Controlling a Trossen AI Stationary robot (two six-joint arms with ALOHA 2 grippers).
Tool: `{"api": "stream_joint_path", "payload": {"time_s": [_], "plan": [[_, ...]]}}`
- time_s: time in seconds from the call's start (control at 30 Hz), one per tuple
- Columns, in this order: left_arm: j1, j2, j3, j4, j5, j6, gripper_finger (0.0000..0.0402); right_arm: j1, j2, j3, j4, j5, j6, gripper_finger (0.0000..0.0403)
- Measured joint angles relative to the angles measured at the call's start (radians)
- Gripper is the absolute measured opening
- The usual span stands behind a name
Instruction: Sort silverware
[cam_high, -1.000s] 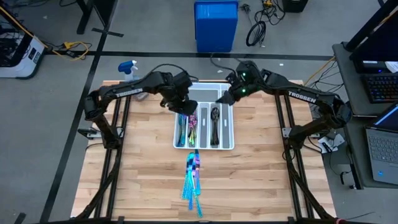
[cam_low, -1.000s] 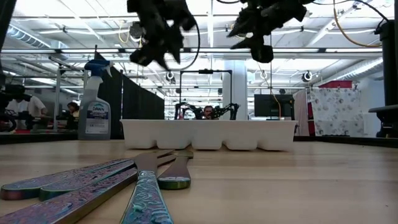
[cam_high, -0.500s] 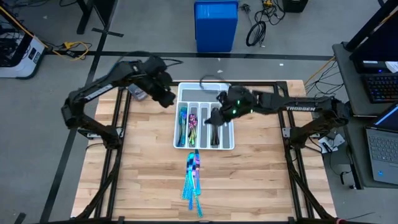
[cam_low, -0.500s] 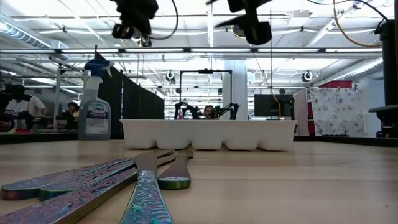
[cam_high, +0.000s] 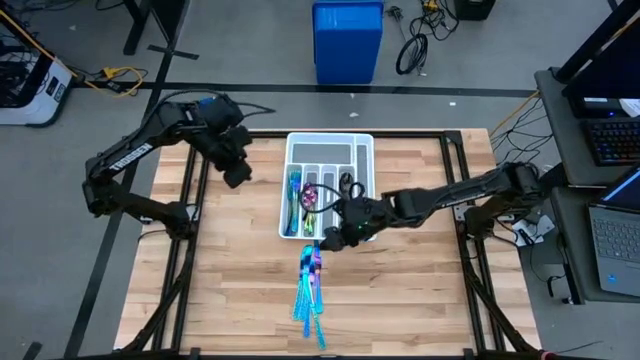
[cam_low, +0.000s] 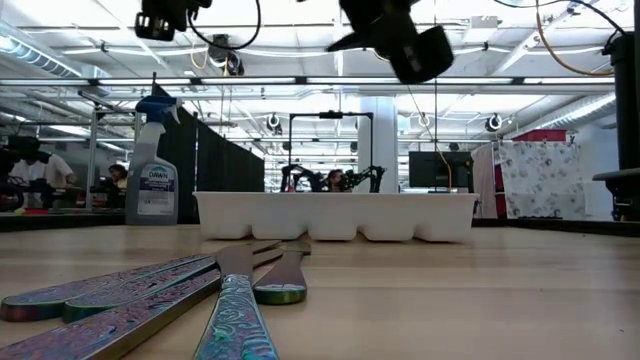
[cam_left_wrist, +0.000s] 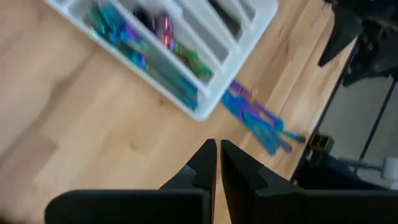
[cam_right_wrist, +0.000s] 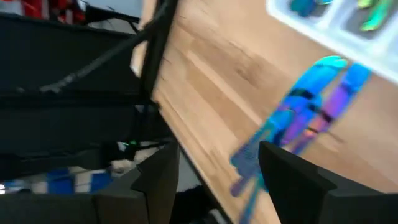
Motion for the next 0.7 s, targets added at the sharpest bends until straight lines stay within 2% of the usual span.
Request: {"api": "stream_joint_path", "payload": {"time_s": [0.13, 0.33, 0.5, 0.7], "plan": [[-0.046, -0.024, 0.000, 0.009, -0.023, -0.062, 0.0009, -0.014, 0.029, 0.000, 0.104, 0.000, 0.030, 0.0201], [-0.136, -0.034, 0.000, 0.029, -0.048, -0.211, 0.0009, -0.074, 0.018, 0.000, 0.068, -0.035, -0.077, 0.0201], [-0.246, -0.036, 0.000, 0.043, -0.138, -0.427, 0.0009, -0.175, -0.026, 0.000, 0.043, -0.166, -0.254, 0.0201], [-0.396, -0.008, -0.033, 0.227, -0.229, -0.763, 0.0009, -0.328, -0.096, 0.000, 0.023, -0.414, -0.509, 0.0201]]}}
